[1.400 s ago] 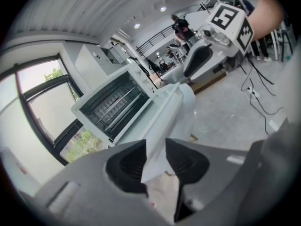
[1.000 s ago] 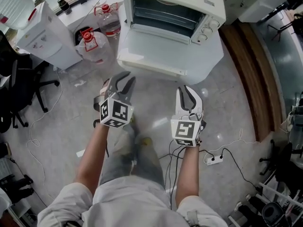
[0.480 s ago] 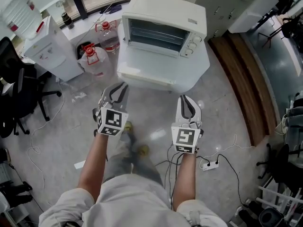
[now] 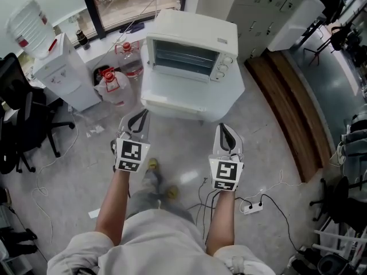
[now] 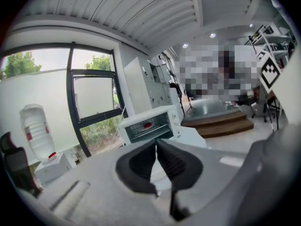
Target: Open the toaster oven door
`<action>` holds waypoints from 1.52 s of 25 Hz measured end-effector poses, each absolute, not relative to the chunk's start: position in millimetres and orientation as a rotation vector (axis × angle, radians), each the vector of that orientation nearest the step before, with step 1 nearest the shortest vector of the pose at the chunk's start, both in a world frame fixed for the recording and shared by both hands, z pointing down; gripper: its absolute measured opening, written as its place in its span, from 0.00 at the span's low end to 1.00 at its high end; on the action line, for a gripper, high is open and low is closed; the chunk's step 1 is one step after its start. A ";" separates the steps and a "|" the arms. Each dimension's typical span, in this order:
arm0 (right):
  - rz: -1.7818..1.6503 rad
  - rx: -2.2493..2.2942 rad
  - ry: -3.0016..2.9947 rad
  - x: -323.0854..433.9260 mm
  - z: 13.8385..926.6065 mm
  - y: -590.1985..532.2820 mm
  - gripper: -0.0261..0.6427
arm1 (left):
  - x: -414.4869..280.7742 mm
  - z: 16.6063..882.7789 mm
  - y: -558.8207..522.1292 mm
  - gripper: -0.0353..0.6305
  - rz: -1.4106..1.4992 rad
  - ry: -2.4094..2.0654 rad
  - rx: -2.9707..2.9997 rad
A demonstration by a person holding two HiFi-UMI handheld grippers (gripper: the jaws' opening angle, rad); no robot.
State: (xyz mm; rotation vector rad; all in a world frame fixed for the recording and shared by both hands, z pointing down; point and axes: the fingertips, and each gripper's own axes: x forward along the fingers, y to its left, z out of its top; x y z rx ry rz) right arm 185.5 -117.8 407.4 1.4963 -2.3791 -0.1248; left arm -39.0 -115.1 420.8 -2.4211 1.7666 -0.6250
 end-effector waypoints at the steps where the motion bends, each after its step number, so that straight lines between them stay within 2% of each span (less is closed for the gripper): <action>1: -0.115 1.508 -2.385 187.2 403.5 -115.4 0.04 | -39.2 416.6 -111.9 0.06 -0.616 1.774 -2.421; 17: -0.072 1.583 -2.480 185.8 355.9 -82.2 0.04 | -50.5 369.3 -76.0 0.05 -0.464 1.809 -2.435; 38: -0.096 1.626 -2.494 201.4 337.1 -63.4 0.04 | -51.8 340.2 -57.2 0.05 -0.342 1.821 -2.436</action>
